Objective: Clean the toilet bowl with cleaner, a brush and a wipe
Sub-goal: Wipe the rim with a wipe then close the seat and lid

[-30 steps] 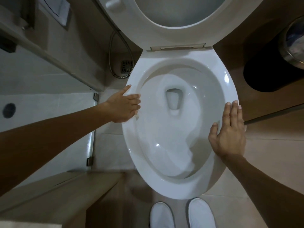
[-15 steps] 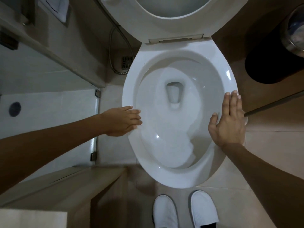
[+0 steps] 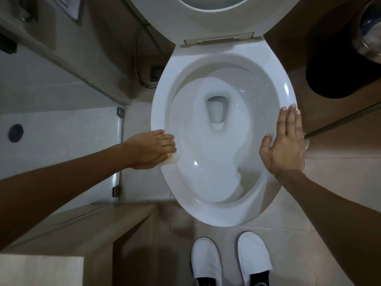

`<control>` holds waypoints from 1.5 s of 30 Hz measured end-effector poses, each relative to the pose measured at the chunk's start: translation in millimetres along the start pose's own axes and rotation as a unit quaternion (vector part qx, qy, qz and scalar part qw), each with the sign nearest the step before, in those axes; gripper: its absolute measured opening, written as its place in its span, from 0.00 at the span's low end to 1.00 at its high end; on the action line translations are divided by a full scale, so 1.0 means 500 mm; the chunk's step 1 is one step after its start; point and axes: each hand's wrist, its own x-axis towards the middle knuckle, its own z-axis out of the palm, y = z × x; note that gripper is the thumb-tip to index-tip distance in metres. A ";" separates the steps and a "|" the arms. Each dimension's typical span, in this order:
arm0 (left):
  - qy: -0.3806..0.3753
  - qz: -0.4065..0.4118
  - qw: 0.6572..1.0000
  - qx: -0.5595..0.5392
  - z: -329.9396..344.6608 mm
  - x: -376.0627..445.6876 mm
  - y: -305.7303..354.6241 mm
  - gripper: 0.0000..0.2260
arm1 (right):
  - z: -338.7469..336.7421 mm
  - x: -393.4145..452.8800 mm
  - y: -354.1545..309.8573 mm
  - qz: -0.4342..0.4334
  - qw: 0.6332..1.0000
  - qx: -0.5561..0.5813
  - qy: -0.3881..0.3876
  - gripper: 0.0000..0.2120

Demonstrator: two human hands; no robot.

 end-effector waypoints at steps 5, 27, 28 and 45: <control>0.010 -0.015 0.999 0.041 0.005 0.017 -0.003 0.41 | 0.002 0.000 0.003 0.001 1.000 -0.007 -0.003 0.34; 0.082 -0.006 0.996 -0.039 0.076 -0.012 0.198 0.19 | 0.004 0.001 0.006 0.008 1.000 0.002 -0.009 0.34; 0.076 -0.009 0.996 -0.046 0.076 -0.013 0.191 0.20 | 0.004 0.001 0.006 0.007 1.000 0.002 -0.010 0.34; 0.119 -0.074 0.987 -0.076 0.081 -0.002 0.282 0.19 | -0.002 0.001 0.003 0.001 1.000 -0.003 -0.006 0.35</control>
